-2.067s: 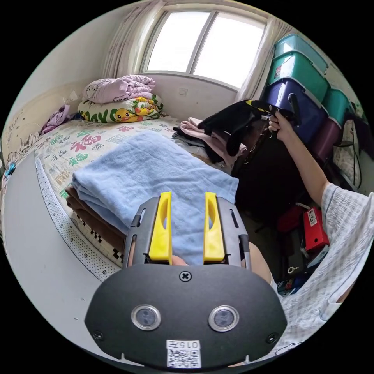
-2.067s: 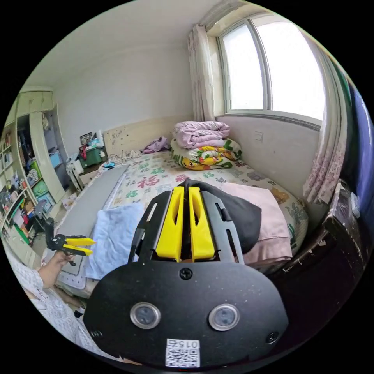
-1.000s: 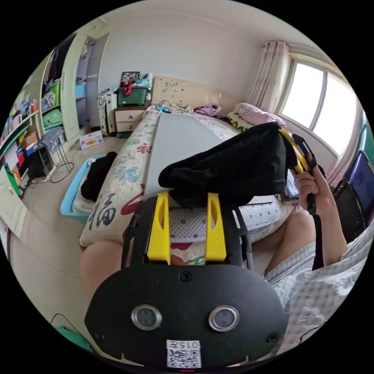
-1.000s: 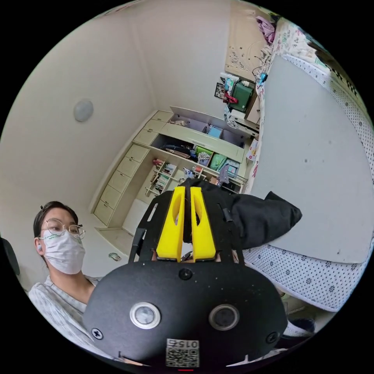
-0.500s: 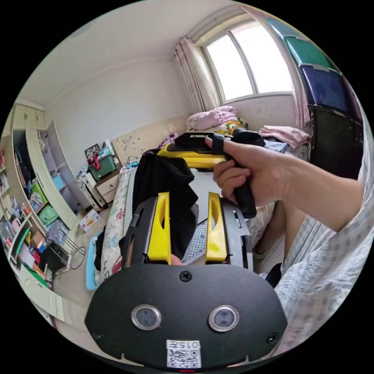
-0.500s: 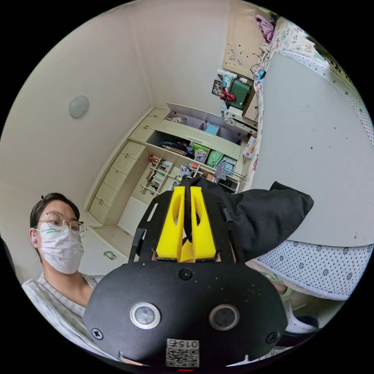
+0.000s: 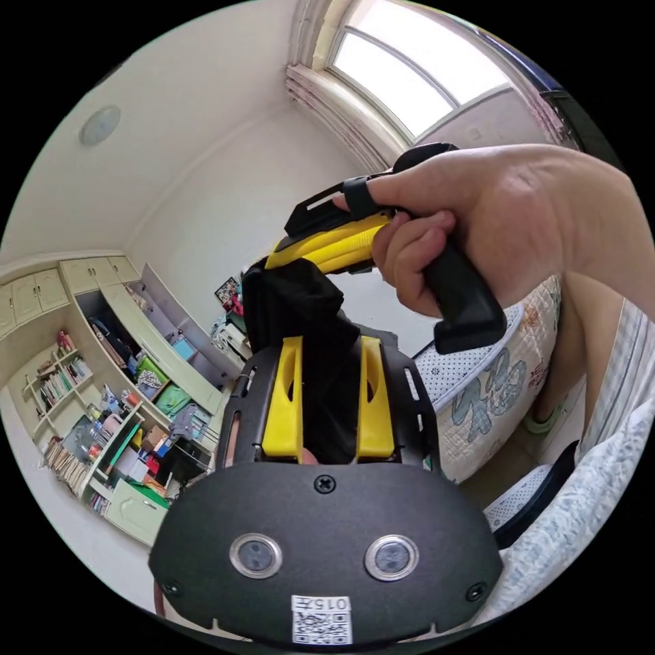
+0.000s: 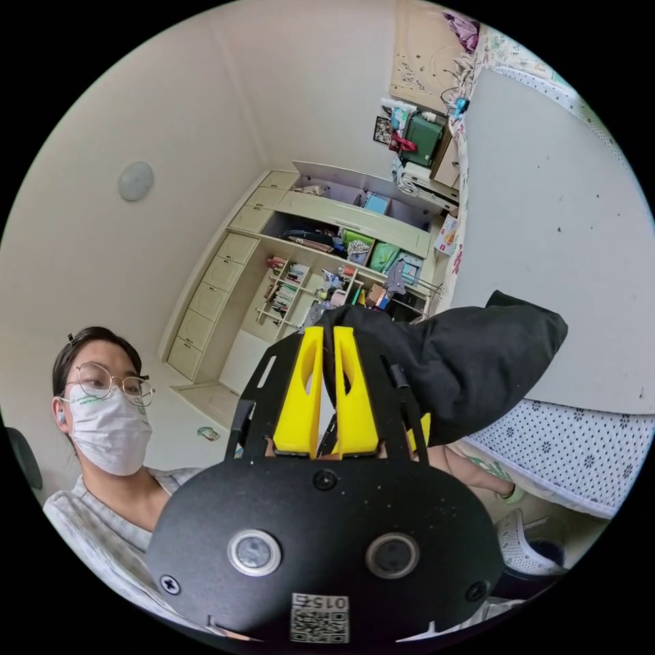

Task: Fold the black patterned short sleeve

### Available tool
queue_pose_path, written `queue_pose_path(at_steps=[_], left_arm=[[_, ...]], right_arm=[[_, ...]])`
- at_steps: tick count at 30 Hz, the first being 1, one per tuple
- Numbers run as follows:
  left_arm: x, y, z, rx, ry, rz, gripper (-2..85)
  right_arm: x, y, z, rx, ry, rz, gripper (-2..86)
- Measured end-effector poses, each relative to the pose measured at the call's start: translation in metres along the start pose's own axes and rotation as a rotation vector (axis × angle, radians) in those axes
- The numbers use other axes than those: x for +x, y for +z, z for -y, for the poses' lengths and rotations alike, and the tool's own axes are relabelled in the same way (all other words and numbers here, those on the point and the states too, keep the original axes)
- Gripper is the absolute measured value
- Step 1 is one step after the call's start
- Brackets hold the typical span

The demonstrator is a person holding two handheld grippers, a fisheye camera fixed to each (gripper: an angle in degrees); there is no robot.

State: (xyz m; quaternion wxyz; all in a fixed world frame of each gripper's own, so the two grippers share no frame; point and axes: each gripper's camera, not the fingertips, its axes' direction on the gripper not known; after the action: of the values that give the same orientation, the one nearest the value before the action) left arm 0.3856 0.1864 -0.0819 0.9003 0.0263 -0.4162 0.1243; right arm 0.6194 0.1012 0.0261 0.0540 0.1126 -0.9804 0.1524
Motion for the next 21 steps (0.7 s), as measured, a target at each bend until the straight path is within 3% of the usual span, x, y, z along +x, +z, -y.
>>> queue_pose_path(at_steps=[5, 14, 21], left_arm=[[-0.050, -0.027, -0.014, 0.082, -0.198, -0.064, 4.2], [-0.202, -0.044, -0.066, 0.130, -0.704, -0.340, 1.4], [-0.246, -0.033, -0.091, 0.107, -0.811, -0.456, 1.1]], right_arm=[[-0.002, -0.014, -0.003, -0.015, -0.039, -0.025, 1.5], [-0.006, -0.050, -0.029, -0.023, -0.107, -0.113, 1.6], [-0.007, -0.040, -0.082, -0.196, -0.169, -0.151, 4.5]])
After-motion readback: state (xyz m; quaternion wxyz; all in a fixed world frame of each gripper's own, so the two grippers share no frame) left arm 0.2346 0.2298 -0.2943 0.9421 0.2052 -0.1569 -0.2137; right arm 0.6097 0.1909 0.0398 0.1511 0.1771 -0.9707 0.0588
